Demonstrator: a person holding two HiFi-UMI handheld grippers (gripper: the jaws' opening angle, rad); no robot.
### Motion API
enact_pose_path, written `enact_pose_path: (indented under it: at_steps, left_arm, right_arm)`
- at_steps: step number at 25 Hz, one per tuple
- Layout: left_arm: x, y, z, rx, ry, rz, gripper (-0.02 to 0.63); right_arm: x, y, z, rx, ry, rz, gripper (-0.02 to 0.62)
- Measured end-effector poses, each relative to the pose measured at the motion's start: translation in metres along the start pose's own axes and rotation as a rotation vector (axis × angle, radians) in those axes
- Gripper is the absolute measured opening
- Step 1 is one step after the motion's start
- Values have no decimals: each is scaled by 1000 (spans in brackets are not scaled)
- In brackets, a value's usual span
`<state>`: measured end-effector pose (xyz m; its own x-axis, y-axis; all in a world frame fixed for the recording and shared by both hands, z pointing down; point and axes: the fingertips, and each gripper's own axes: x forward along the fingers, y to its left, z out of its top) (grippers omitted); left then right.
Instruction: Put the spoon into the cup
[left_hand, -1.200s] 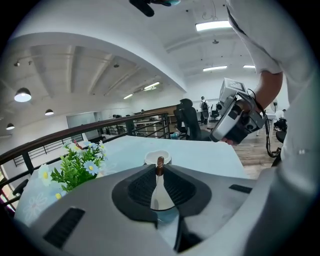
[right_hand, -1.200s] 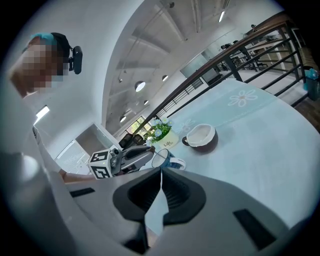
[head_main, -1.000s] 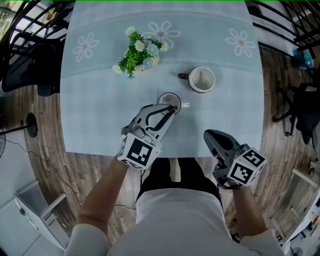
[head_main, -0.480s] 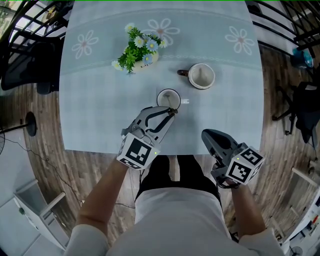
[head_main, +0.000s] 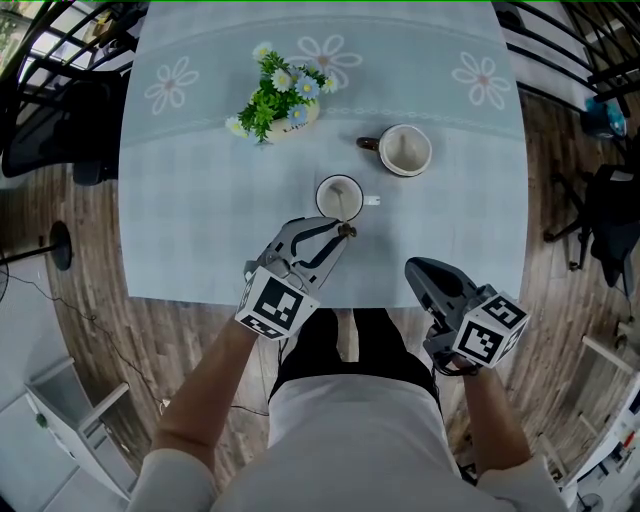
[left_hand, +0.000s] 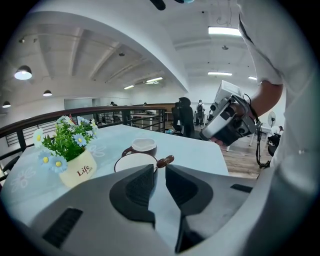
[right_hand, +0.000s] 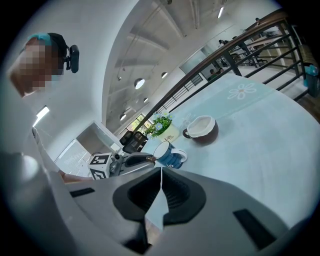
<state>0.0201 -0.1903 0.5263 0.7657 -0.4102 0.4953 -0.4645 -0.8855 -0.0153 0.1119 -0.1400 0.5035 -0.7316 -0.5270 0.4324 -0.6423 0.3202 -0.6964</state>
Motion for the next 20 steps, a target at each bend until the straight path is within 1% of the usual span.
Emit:
enact_pose_path:
  at_steps: [7,13,20]
  left_arm:
    - [-5,-2,-8,-33,16,8,108]
    - [-21,-1,-10,-82,8,27,112]
    - [-49,19,8,-135,-30,99,107]
  right_arm:
    - [2,1,0,-1,2,-6,25]
    - [3,4,10,-15,-15,-14,25]
    - [6,22,31,-60,-50,-12,25]
